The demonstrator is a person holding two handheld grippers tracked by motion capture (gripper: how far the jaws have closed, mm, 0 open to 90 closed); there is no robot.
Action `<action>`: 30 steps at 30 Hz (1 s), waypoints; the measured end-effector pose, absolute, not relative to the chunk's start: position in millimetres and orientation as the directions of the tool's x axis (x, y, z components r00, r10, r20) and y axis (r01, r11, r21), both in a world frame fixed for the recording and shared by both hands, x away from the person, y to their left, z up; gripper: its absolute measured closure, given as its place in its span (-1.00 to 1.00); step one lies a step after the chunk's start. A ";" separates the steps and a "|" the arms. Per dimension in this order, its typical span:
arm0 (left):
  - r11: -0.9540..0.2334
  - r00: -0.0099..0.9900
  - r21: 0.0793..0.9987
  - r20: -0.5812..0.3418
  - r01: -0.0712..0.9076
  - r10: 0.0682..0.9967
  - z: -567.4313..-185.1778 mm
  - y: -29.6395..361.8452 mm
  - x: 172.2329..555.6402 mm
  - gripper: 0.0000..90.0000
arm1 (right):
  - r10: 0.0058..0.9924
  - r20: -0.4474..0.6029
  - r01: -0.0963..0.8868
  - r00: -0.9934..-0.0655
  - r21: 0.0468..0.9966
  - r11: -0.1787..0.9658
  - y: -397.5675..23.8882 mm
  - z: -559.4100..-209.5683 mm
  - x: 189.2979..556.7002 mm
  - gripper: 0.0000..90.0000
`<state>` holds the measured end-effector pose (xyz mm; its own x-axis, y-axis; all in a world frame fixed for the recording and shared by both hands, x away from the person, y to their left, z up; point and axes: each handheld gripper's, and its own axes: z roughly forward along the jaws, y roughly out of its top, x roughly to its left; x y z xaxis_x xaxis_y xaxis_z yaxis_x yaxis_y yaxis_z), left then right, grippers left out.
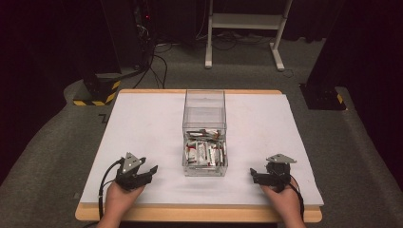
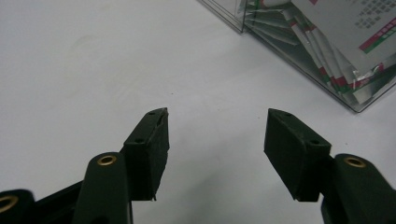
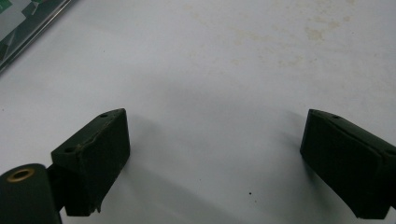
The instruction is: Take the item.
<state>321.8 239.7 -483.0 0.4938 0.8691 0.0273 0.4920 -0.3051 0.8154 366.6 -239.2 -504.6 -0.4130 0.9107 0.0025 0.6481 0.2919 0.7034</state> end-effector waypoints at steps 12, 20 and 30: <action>-0.289 0.516 0.834 0.006 0.471 0.857 -476.2 229.3 319.5 -0.13 | 0.910 -0.015 0.646 -0.414 0.700 0.305 -237.4 -505.0 366.3 -0.83; -0.285 0.519 0.851 0.018 0.442 0.855 -469.9 226.9 314.9 -0.14 | 0.910 -0.015 0.645 -0.414 0.700 0.305 -237.3 -505.1 366.2 -0.83; -0.285 0.523 0.858 0.023 0.427 0.852 -461.0 224.0 317.1 -0.14 | 0.910 -0.015 0.645 -0.414 0.701 0.304 -237.4 -505.2 366.2 -0.83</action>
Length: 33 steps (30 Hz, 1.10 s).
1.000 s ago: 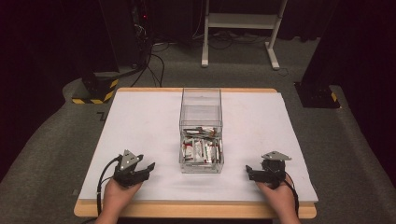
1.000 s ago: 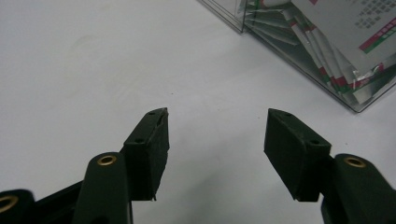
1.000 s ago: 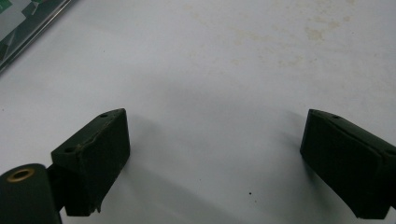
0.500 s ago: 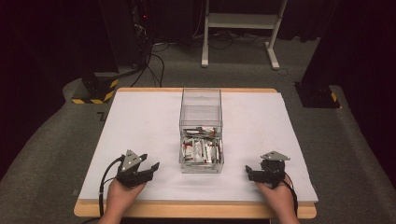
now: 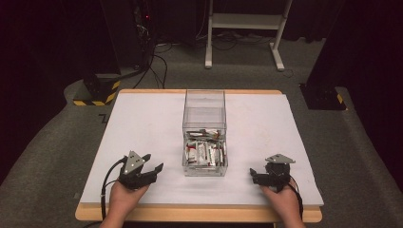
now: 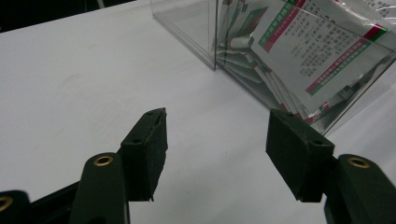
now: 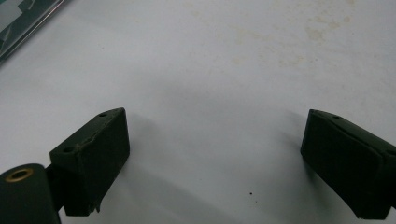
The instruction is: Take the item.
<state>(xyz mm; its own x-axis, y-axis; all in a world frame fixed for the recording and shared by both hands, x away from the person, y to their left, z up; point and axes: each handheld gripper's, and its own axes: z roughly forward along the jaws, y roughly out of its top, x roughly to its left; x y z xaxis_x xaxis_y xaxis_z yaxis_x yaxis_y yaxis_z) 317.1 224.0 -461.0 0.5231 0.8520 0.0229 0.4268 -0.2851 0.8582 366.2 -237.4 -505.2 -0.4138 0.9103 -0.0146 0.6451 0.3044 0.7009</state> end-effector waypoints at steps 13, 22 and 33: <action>-0.278 0.545 0.873 0.017 0.400 0.838 -448.4 211.2 324.4 -0.12 | 0.910 -0.015 0.645 -0.414 0.701 0.305 -237.5 -505.2 366.2 -0.83; -0.266 0.557 0.885 0.008 0.383 0.830 -440.0 202.8 330.6 -0.07 | 0.910 -0.014 0.645 -0.414 0.701 0.304 -237.5 -505.2 366.2 -0.83; -0.250 0.568 0.898 -0.001 0.363 0.823 -434.5 194.3 336.8 -0.05 | 0.910 -0.016 0.645 -0.414 0.701 0.305 -237.3 -505.2 366.2 -0.83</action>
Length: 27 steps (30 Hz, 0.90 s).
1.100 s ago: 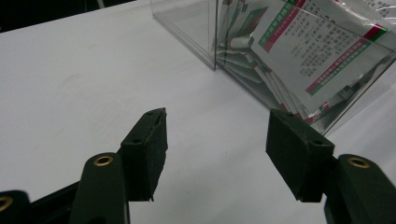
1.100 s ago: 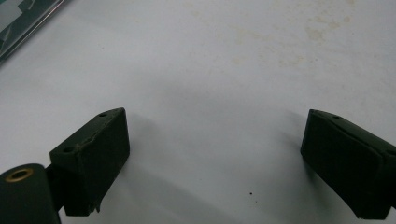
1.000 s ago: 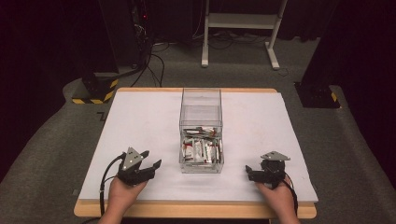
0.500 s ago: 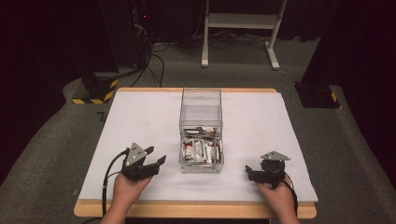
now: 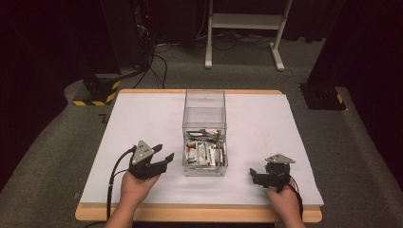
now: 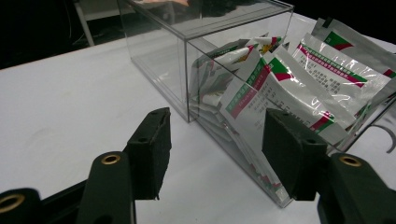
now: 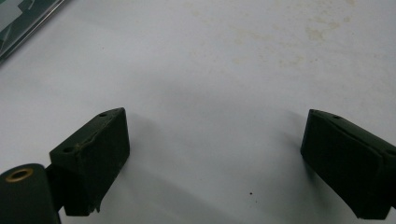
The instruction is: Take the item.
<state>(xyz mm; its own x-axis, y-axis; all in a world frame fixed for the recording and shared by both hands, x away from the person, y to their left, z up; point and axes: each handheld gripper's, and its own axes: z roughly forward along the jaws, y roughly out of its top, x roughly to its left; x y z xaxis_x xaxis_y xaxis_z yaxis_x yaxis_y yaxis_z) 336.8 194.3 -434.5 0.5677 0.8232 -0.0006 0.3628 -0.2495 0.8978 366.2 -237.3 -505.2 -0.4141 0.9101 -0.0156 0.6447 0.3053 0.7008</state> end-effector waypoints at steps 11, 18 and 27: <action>-0.229 0.581 0.910 -0.016 0.347 0.814 -427.8 185.2 341.4 -0.03 | 0.910 -0.016 0.644 -0.414 0.701 0.305 -237.4 -505.3 366.2 -0.83; -0.229 0.590 0.910 -0.021 0.345 0.807 -425.2 179.4 343.1 -0.02 | 0.910 -0.015 0.645 -0.414 0.701 0.305 -237.4 -505.3 366.2 -0.83; -0.235 0.601 0.909 -0.021 0.343 0.799 -423.7 172.8 341.5 0.00 | 0.910 -0.015 0.645 -0.414 0.701 0.305 -237.4 -505.2 366.1 -0.83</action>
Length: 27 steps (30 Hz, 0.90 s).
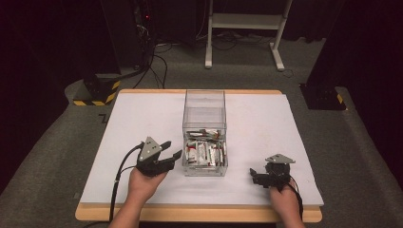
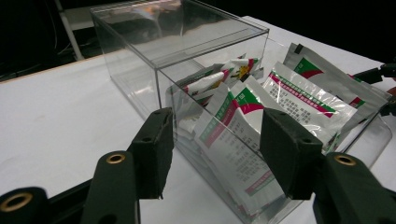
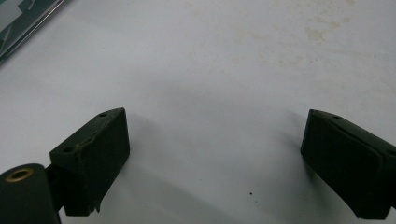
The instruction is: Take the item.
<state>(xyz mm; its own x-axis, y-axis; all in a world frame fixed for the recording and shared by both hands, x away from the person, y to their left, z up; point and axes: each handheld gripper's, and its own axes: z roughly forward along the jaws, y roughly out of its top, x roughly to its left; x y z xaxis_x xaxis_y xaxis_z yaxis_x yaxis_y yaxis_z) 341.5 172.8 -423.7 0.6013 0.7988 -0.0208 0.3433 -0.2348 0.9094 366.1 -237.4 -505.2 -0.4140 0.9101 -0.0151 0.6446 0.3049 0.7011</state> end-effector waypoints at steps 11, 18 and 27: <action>-0.248 0.616 0.909 -0.012 0.336 0.788 -419.0 158.5 343.2 0.05 | 0.910 -0.015 0.644 -0.414 0.701 0.305 -237.4 -505.2 366.1 -0.83; -0.257 0.616 0.905 -0.006 0.338 0.788 -418.2 149.7 346.4 0.11 | 0.910 -0.015 0.645 -0.414 0.701 0.305 -237.3 -505.2 366.1 -0.83; -0.276 0.597 0.896 0.015 0.348 0.802 -419.7 139.3 352.6 0.21 | 0.909 -0.017 0.643 -0.416 0.702 0.307 -237.4 -505.2 366.1 -0.83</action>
